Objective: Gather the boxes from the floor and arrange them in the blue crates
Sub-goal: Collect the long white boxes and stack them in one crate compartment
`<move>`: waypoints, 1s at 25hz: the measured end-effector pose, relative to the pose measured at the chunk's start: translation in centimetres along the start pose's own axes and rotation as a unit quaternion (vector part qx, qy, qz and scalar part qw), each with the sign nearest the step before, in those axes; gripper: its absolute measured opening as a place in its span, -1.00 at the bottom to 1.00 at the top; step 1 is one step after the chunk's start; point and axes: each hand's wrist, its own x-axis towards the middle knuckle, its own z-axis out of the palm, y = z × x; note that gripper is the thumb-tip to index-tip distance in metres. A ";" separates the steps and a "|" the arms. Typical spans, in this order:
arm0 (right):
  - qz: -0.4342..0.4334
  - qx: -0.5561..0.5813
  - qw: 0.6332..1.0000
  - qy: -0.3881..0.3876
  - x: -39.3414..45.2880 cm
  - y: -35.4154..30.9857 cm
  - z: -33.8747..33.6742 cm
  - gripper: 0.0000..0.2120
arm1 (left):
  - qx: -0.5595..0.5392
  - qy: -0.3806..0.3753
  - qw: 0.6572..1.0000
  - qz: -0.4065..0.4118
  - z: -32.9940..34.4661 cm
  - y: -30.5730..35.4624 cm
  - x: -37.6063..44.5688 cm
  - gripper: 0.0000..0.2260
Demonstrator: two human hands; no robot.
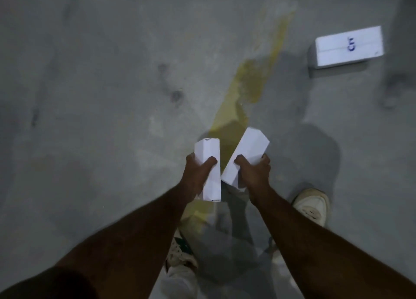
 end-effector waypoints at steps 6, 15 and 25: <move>0.001 0.221 0.964 -0.146 -4.9 -5.9 -8.5 -0.32 | -0.175 -0.095 0.980 -0.024 3.1 8.6 -6.5 -0.50; -0.047 0.219 0.948 -0.228 -7.6 -15.0 -20.2 -0.58 | -0.106 -0.198 0.973 0.047 10.6 20.4 -13.8 -0.43; -0.065 0.179 0.960 -0.203 -5.4 -22.4 -24.9 -0.43 | -0.090 -0.209 0.971 0.075 15.3 28.0 -12.9 -0.44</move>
